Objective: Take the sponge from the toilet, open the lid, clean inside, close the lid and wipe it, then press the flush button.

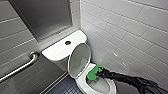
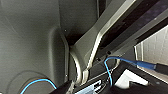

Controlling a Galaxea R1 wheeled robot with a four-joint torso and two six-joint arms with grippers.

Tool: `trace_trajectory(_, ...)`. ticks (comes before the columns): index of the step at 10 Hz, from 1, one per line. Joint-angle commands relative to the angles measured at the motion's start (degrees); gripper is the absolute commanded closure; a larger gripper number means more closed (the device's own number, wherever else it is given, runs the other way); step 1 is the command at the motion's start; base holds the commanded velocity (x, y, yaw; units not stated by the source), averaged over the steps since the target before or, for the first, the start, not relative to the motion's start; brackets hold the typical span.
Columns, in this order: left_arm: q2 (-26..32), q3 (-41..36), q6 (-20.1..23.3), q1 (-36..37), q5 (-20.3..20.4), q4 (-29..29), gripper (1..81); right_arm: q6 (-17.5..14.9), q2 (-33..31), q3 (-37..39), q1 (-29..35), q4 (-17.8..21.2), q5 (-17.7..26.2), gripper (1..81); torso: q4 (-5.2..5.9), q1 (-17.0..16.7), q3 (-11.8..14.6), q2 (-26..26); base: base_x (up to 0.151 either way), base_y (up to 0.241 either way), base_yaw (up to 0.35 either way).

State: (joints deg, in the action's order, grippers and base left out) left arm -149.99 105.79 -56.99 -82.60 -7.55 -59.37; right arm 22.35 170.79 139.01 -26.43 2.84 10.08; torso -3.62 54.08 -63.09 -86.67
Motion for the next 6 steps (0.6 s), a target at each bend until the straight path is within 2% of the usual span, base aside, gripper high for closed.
trace_trajectory(1,0.4,-2.3,0.3,-1.4,-2.2,-0.1,1.0,2.0,-7.9,-11.3,4.9,1.2,0.7,81.1,0.00,0.0,0.0,0.0,0.000,0.000,0.000)
trace_trajectory(3,0.1,-2.3,0.3,-1.5,-2.2,-0.3,1.0,4.2,-14.0,-17.0,2.2,1.2,-2.7,81.1,0.00,0.0,0.0,0.0,0.000,0.000,0.000)
trace_trajectory(6,0.0,-2.3,0.4,-1.6,-2.2,-0.4,1.0,5.5,-19.7,-20.8,-1.7,1.2,-5.2,81.1,0.00,0.0,0.0,0.0,0.000,0.000,0.000)
